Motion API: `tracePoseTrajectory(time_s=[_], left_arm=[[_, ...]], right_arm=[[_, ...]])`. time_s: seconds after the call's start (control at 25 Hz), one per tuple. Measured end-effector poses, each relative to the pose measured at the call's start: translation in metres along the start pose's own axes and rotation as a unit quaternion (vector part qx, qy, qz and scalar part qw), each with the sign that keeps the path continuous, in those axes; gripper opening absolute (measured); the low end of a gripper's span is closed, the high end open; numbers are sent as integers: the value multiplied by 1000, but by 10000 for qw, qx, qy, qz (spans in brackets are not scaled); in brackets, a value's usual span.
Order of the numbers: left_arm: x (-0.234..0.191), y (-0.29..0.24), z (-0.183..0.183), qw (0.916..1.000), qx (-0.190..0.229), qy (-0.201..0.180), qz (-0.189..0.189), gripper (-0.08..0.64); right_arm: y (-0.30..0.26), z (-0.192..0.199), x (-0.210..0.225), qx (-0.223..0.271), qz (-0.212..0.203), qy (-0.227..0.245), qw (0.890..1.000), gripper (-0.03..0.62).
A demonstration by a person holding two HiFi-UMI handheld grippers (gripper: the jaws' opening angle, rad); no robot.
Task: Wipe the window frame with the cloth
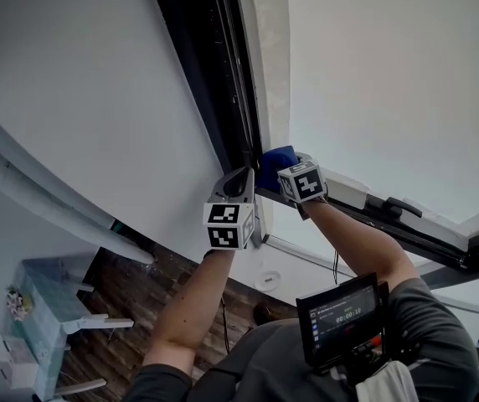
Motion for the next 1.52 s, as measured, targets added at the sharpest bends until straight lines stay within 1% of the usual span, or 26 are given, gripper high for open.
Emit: tracePoseTrajectory(time_s=[0.08,0.16,0.28,0.36,0.48,0.56,0.64,0.72,0.84,0.96,1.04,1.2,1.36,1.52], left_arm=[[2,1,3,10000,-4,-26,93,9],[2,1,5,9999,16,-36,120,9],[-5,-2,11,9999,-42,-40,-120,9],[-6,-5,13,9998,-61,54,-178,9],[-6,-8,14,9997,-58,118,-216,9],[-11,-11,17,9995,-132,65,-264,9],[-13,-15,23,9992,-269,-127,-266,9],[-10,-18,31,9986,-394,-292,-180,9],[-8,-19,37,9986,-463,-256,-57,9],[-4,-20,38,9979,-501,-403,-39,9],[6,-24,38,9978,-492,-438,82,9],[29,-35,34,9980,-415,-301,357,9],[58,-44,29,9966,-330,-302,688,9],[83,-51,30,9951,-350,-175,912,9]], right_arm=[[14,-6,-2,174,-58,-137,9997,129],[32,-12,-3,411,-89,-449,9981,129],[49,-21,-13,723,-94,-746,9945,129],[48,-19,-16,711,-73,-811,9941,129],[37,-11,-14,535,39,-825,9951,129],[25,-6,-12,438,186,-744,9961,129],[12,0,-11,364,338,-627,9968,129],[0,9,-9,213,401,-550,9975,129],[-9,18,-4,54,488,-526,9974,129],[-5,26,5,11,652,-519,9965,129],[3,32,12,-15,730,-578,9957,129],[24,42,25,-94,911,-680,9935,129],[53,57,42,-154,1148,-807,9900,129],[81,72,60,-123,1388,-978,9854,129]])
Point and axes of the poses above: the fingertips, and each gripper's own axes: y backward along the fingers, x to its right, z out of its underside, the point moved 6 cm from there along y, backward along the fingers, and after that the axes turned 2 degrees about y, right-handed, at the moved point
